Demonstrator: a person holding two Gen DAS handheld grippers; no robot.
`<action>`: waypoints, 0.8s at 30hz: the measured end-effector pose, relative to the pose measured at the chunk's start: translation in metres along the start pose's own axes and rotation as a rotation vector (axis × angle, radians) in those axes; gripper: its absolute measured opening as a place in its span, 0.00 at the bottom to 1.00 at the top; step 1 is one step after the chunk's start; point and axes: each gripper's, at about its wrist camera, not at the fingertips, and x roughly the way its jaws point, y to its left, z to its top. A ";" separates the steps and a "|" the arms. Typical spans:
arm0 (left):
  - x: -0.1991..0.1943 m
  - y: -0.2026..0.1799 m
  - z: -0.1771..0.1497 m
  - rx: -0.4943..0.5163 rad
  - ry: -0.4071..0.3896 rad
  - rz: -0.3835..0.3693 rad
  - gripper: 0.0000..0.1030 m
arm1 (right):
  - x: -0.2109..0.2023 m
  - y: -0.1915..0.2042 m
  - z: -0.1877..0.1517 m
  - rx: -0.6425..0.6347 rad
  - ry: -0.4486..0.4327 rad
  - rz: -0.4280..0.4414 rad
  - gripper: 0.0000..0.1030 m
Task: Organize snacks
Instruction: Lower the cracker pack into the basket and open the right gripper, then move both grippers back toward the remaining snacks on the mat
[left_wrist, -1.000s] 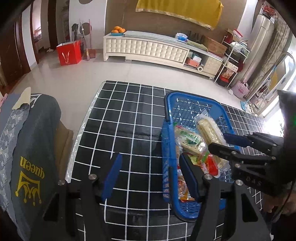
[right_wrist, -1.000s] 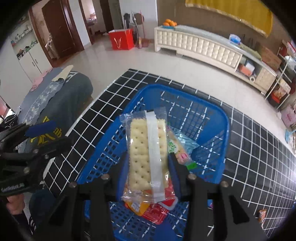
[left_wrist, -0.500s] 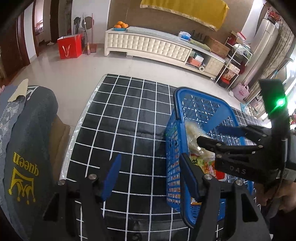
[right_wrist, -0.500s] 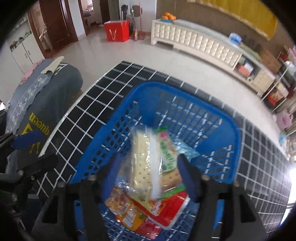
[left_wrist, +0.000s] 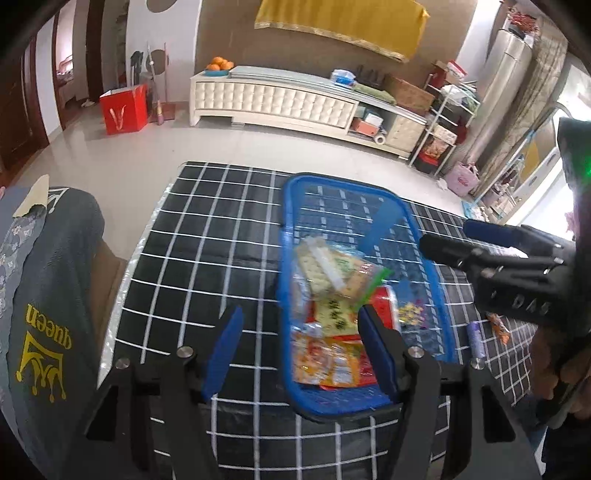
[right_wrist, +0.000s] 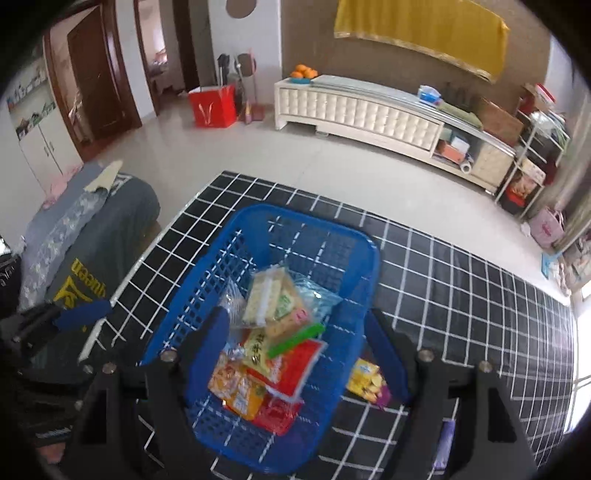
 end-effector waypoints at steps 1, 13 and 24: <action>-0.003 -0.006 -0.002 0.011 -0.001 -0.002 0.60 | -0.010 -0.006 -0.003 0.007 -0.008 0.003 0.77; -0.024 -0.073 -0.009 0.113 -0.023 0.003 0.60 | -0.066 -0.060 -0.050 0.059 -0.044 -0.025 0.77; -0.030 -0.129 -0.051 0.132 -0.114 -0.005 0.60 | -0.077 -0.098 -0.111 0.045 -0.056 -0.055 0.77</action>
